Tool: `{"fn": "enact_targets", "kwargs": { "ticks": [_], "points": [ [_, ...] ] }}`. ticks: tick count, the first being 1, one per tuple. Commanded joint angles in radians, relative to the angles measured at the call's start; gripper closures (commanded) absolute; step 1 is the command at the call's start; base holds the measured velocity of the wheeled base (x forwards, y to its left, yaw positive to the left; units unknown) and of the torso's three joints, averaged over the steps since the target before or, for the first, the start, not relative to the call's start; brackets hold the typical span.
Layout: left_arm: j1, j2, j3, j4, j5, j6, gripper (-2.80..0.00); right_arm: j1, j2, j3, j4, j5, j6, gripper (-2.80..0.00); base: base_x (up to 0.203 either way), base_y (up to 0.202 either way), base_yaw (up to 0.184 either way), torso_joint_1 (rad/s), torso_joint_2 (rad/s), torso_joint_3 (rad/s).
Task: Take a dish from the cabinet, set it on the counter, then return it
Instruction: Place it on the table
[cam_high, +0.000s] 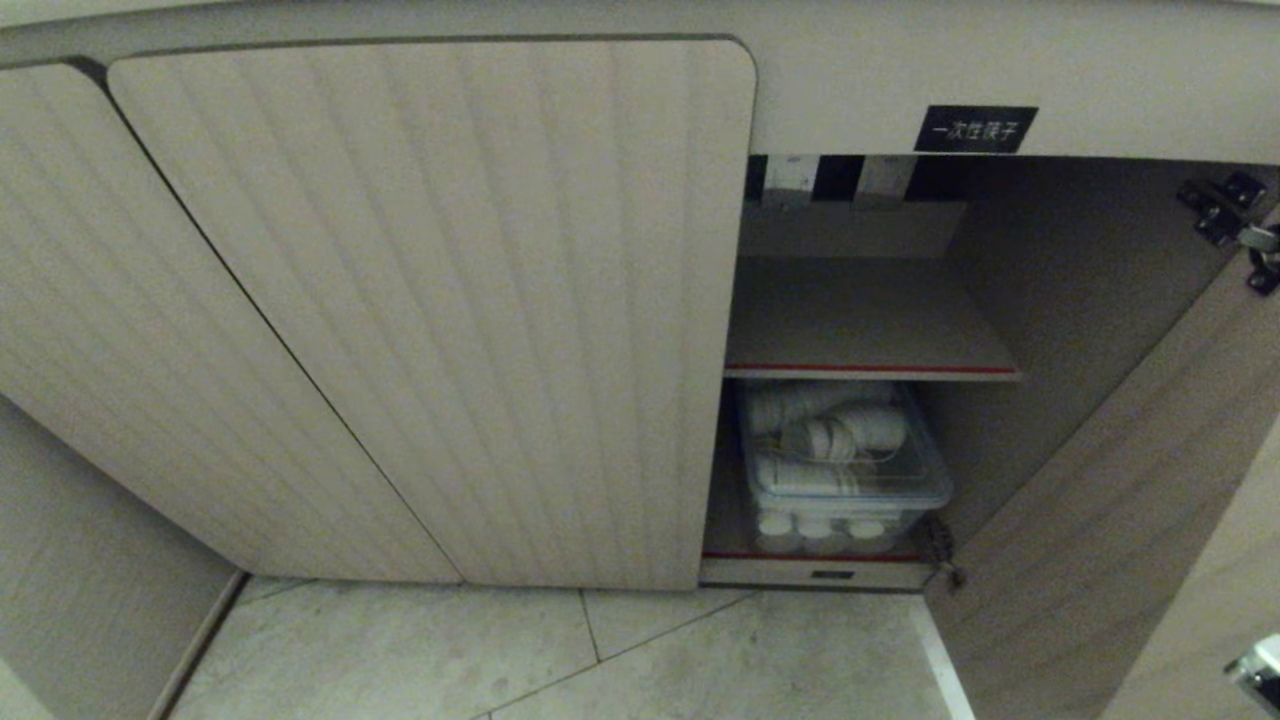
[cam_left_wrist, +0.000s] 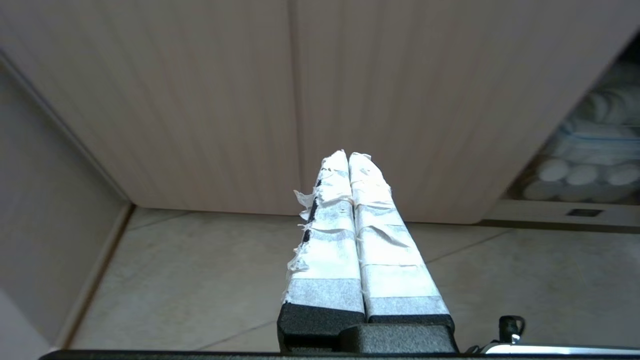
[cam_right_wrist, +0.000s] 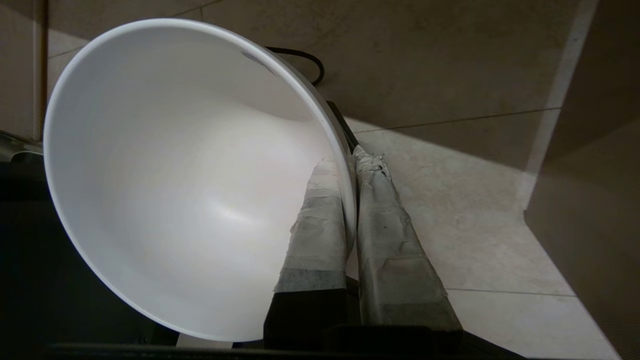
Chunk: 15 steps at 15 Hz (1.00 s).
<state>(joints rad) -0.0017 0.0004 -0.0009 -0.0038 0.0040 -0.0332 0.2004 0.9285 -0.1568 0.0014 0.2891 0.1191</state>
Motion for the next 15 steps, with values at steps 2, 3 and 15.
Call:
{"fn": "enact_targets", "kwargs": {
  "ticks": [2, 3, 15],
  "points": [
    [0.0, 0.0, 0.001, -0.001, 0.001, -0.001, 0.0, 0.002, 0.004, -0.001, -0.001, 0.002, 0.001, 0.0, 0.0, -0.177, 0.001, 0.0, 0.0, -0.004],
    [0.0, 0.0, -0.001, -0.001, 0.001, -0.001, 0.0, 0.002, 0.004, 0.0, 0.0, 0.002, 0.001, 0.0, 0.0, -0.117, 0.006, 0.006, 0.0, 0.002],
    [0.0, 0.0, 0.001, -0.001, 0.001, -0.001, 0.0, -0.017, 0.001, -0.021, -0.001, 0.039, -0.001, 0.0, 0.0, 0.0, 0.0, 0.0, 0.0, 0.0]
  ]
}}
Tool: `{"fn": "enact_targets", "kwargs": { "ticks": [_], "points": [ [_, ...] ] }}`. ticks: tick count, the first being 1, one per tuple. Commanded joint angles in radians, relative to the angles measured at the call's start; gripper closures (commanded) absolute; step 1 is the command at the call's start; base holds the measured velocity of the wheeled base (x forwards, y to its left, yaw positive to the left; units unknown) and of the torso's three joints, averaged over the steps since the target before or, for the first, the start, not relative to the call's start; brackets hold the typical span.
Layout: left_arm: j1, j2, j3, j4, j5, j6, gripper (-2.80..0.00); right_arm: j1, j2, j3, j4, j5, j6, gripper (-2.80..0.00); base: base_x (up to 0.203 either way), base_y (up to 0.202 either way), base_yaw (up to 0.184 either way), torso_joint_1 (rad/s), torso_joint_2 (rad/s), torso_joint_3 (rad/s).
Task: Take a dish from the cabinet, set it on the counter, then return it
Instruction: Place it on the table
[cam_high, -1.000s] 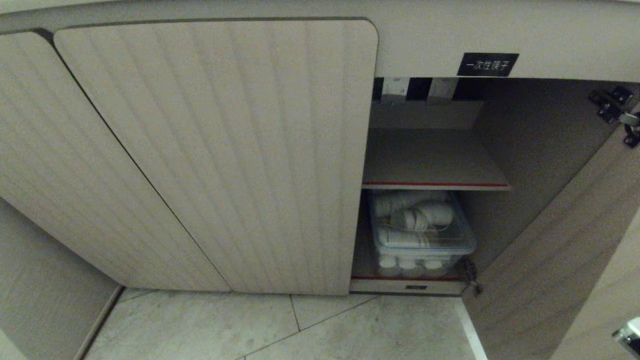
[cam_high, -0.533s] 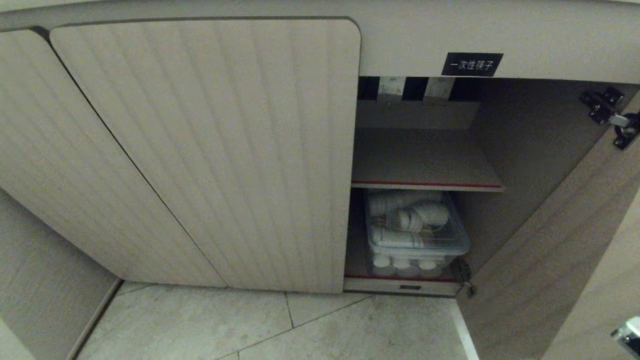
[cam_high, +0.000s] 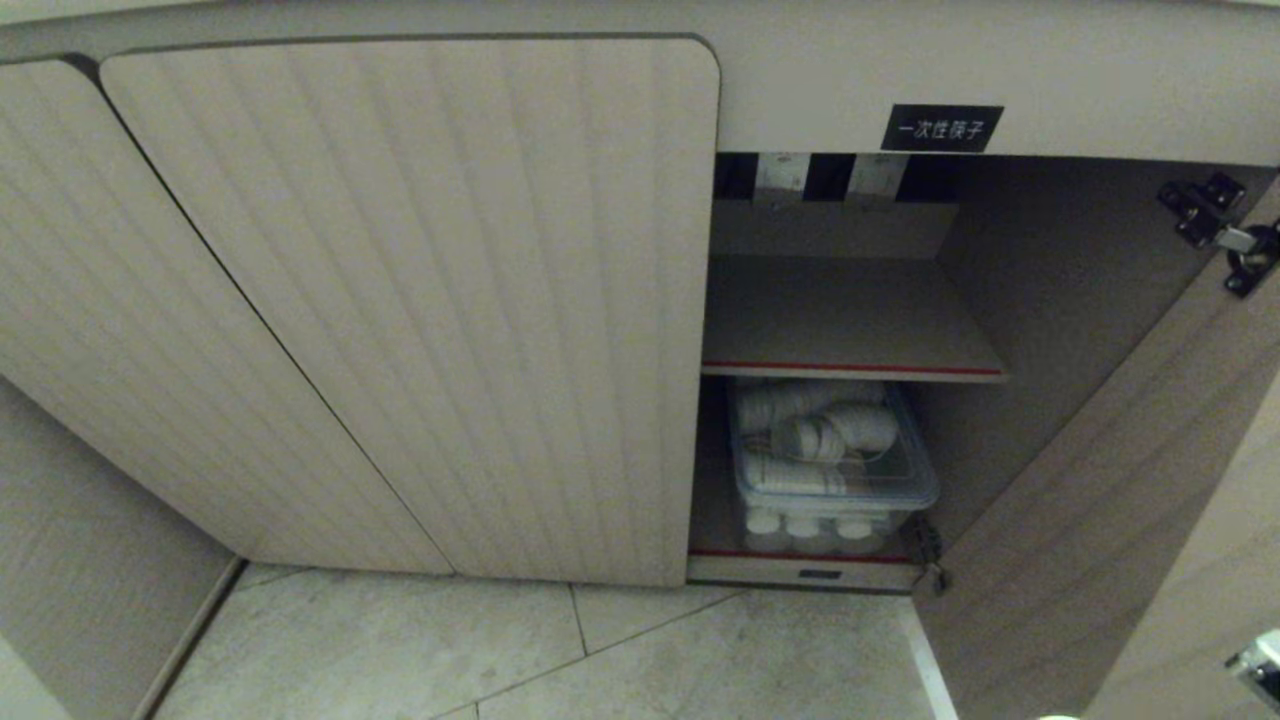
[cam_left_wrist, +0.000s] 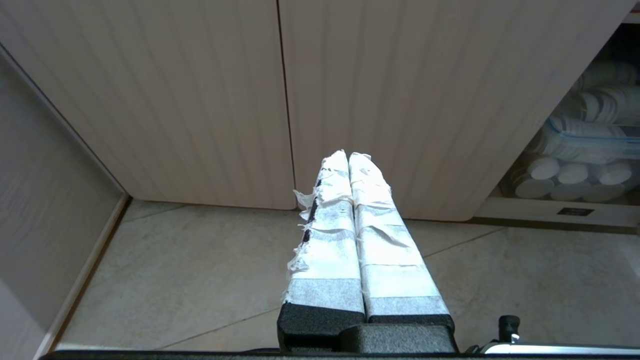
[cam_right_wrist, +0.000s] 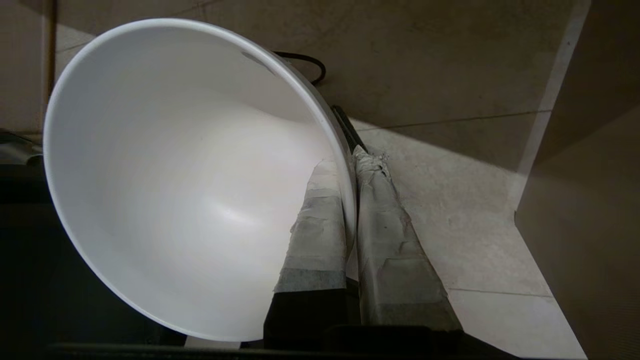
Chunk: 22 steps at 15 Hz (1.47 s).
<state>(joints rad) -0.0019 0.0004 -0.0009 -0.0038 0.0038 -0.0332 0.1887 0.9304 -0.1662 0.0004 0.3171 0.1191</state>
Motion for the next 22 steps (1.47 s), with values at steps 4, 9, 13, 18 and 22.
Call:
{"fn": "enact_targets", "kwargs": {
  "ticks": [4, 9, 13, 18, 22],
  "points": [
    [0.0, 0.0, 0.001, -0.001, 0.001, -0.001, 0.0, -0.006, -0.016, -0.014, 0.006, 0.016, -0.034, 0.0, 0.0, 0.0, 0.0, 0.0, 0.0, 0.0],
    [0.0, 0.0, 0.001, -0.001, 0.002, -0.001, 0.0, -0.008, -0.015, -0.015, 0.014, 0.019, -0.049, 0.0, 0.0, 0.0, 0.0, 0.0, 0.0, 0.0],
    [0.0, 0.0, 0.0, -0.001, 0.001, -0.001, 0.0, -0.008, -0.009, -0.016, 0.02, 0.019, -0.103, 0.0, 0.0, 0.0, 0.0, 0.0, 0.0, 0.0],
    [0.0, 0.0, 0.001, -0.001, 0.001, -0.001, 0.0, -0.009, -0.007, -0.029, 0.067, 0.02, -0.156, 0.0, 0.0, 0.0, 0.0, 0.0, 0.0, 0.0],
    [0.0, 0.0, -0.001, -0.001, 0.001, -0.001, 0.0, -0.01, -0.009, -0.032, 0.066, 0.034, -0.156, 0.0, 0.0, 0.0, 0.0, 0.015, -0.1, -0.095]
  ]
}}
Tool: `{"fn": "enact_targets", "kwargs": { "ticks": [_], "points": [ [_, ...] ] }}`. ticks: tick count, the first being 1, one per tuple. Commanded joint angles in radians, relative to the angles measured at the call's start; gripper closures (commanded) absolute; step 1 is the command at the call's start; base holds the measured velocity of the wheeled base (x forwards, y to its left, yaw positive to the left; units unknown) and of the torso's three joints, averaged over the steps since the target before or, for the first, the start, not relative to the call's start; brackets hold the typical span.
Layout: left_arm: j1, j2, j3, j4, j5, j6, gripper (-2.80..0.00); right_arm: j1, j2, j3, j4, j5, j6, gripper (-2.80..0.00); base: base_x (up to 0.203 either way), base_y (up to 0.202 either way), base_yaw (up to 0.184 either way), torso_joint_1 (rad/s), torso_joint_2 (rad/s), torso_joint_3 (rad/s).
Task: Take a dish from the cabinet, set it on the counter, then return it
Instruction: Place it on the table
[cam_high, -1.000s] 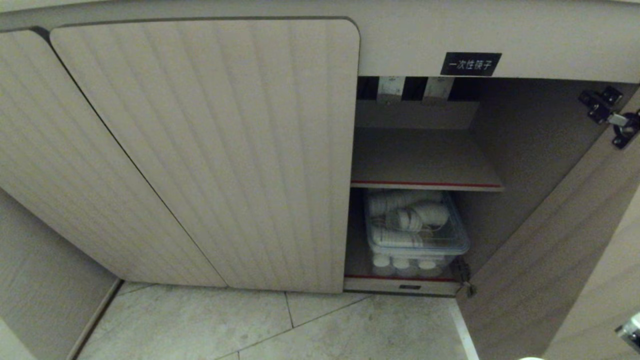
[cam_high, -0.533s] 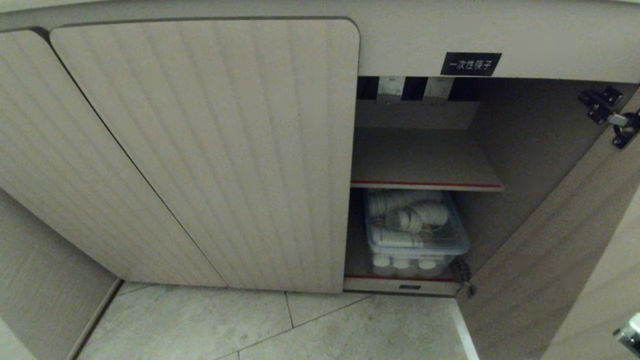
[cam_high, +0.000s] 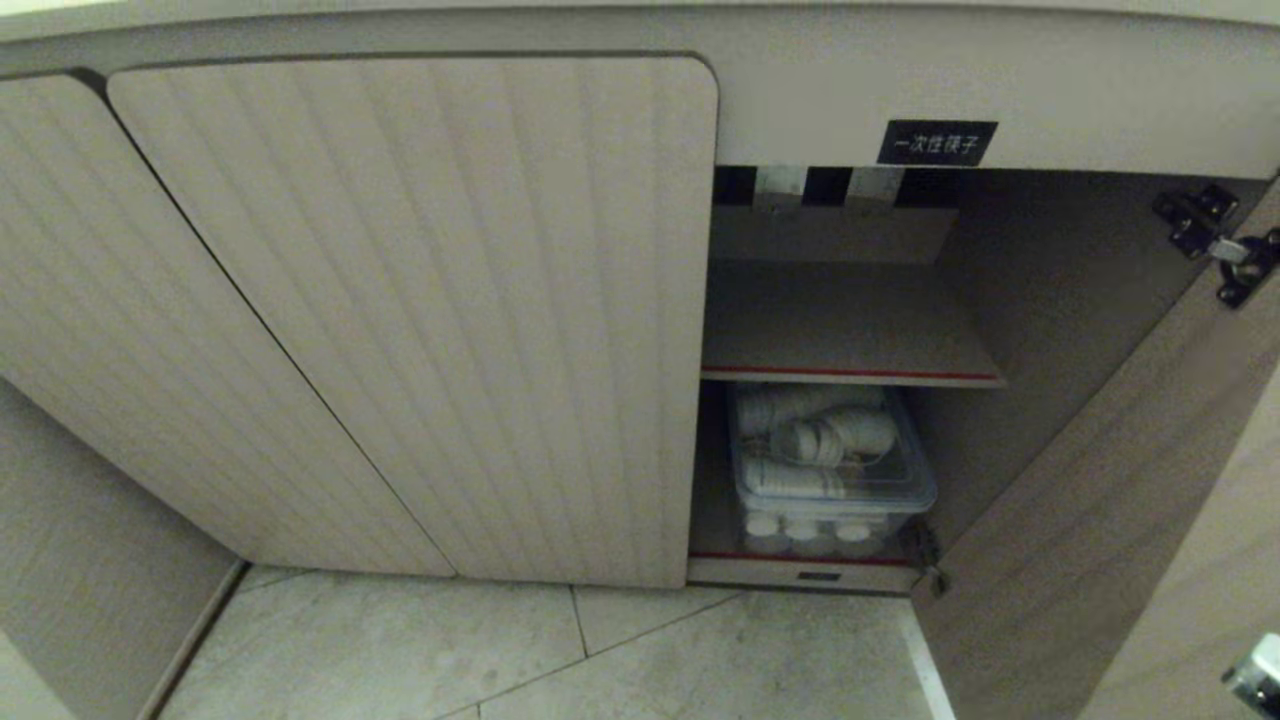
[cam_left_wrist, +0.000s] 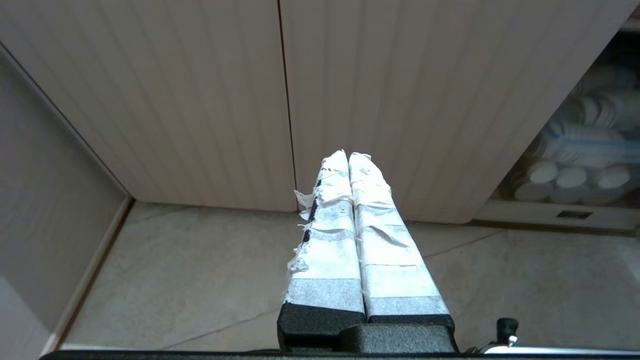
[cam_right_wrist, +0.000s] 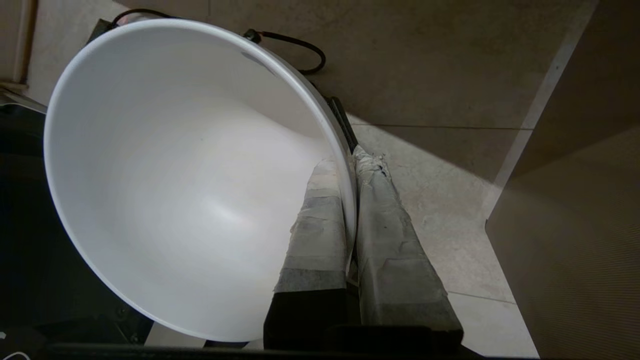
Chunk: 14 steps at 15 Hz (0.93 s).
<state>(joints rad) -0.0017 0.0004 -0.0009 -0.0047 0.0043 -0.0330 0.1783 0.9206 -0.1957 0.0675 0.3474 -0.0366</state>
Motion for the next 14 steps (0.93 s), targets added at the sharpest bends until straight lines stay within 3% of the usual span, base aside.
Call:
{"fn": "enact_targets", "kwargs": {
  "ticks": [1, 14],
  "points": [
    [0.0, 0.0, 0.001, 0.0, 0.002, -0.001, 0.0, 0.001, 0.001, -0.003, -0.001, 0.002, -0.002, 0.0, 0.0, 0.0, 0.0, 0.061, -0.22, -0.295],
    [0.0, 0.0, 0.0, 0.0, 0.001, -0.001, 0.0, 0.001, 0.005, -0.005, 0.0, 0.004, -0.019, 0.0, 0.0, 0.0, 0.0, 0.134, -0.45, -0.305]
  ]
}}
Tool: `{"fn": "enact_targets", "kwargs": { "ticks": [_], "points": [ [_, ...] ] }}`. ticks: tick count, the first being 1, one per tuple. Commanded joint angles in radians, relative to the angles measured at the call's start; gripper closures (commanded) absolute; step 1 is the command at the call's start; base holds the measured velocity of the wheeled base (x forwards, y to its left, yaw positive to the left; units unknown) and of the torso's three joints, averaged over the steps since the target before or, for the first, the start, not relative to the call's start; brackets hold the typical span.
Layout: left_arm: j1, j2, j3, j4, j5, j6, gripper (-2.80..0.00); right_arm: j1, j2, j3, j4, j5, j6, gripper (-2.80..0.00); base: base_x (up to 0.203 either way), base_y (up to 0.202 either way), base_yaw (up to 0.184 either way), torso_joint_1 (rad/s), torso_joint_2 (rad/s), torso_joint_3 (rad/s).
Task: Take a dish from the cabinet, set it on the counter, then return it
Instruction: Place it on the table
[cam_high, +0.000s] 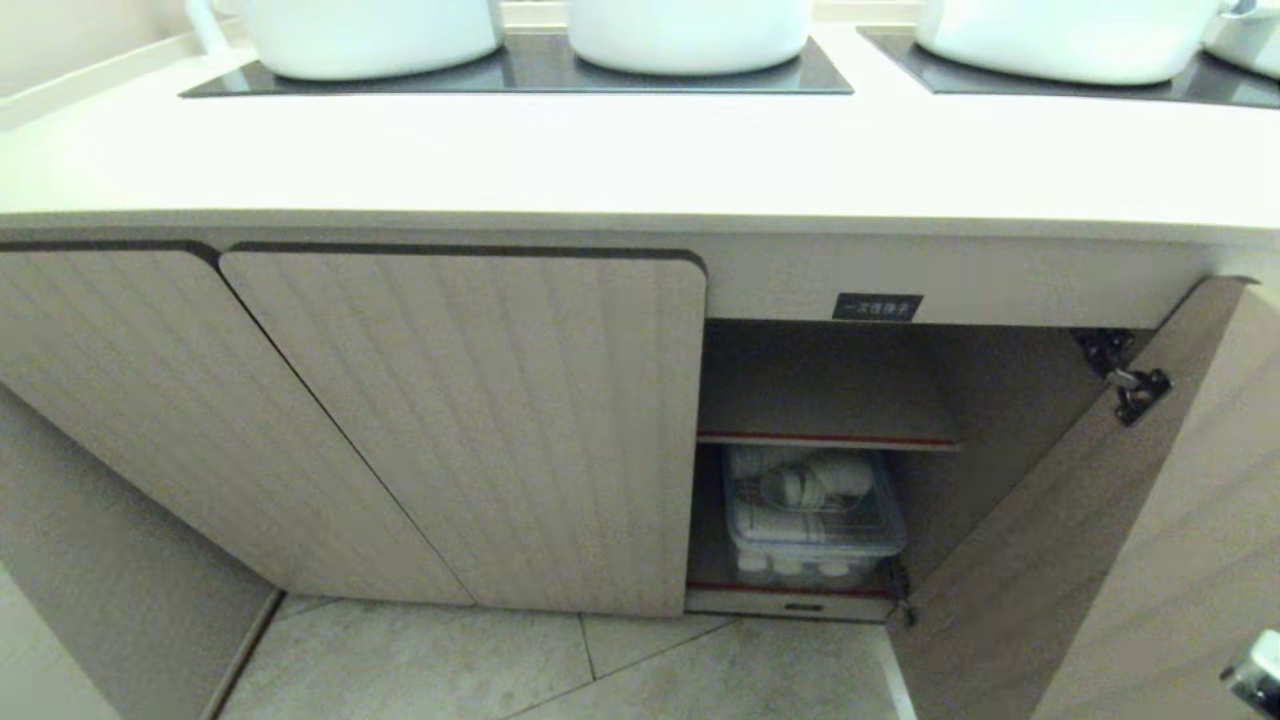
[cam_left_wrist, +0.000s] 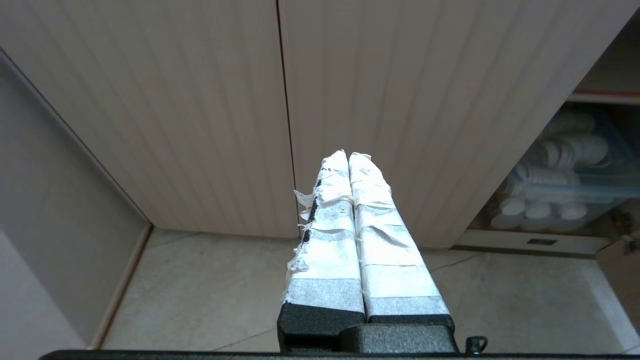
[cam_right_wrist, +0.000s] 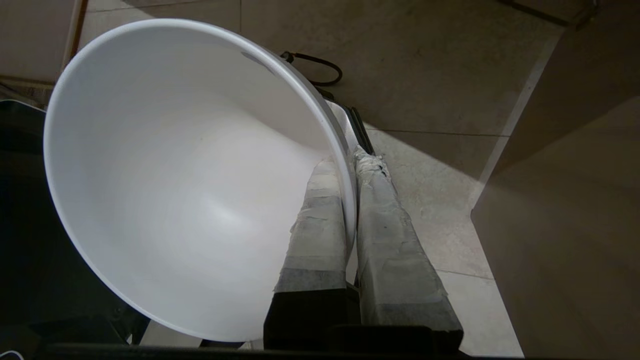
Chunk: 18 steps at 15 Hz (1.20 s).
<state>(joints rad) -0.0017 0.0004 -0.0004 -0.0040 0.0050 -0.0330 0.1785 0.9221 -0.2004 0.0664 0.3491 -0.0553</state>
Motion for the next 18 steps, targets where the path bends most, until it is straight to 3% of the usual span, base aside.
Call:
{"fn": "enact_targets", "kwargs": {
  "ticks": [1, 18],
  "points": [
    [0.0, 0.0, 0.0, -0.001, 0.0, -0.001, 0.0, 0.001, 0.004, -0.003, 0.001, 0.002, 0.0, 0.0, 0.0, 0.0, 0.0, 0.187, -0.48, -0.299],
    [0.0, 0.0, 0.0, -0.001, 0.0, -0.001, 0.0, 0.001, 0.012, -0.043, 0.009, 0.004, 0.008, 0.0, 0.0, 0.0, 0.0, 0.238, -0.54, -0.306]
  ]
}}
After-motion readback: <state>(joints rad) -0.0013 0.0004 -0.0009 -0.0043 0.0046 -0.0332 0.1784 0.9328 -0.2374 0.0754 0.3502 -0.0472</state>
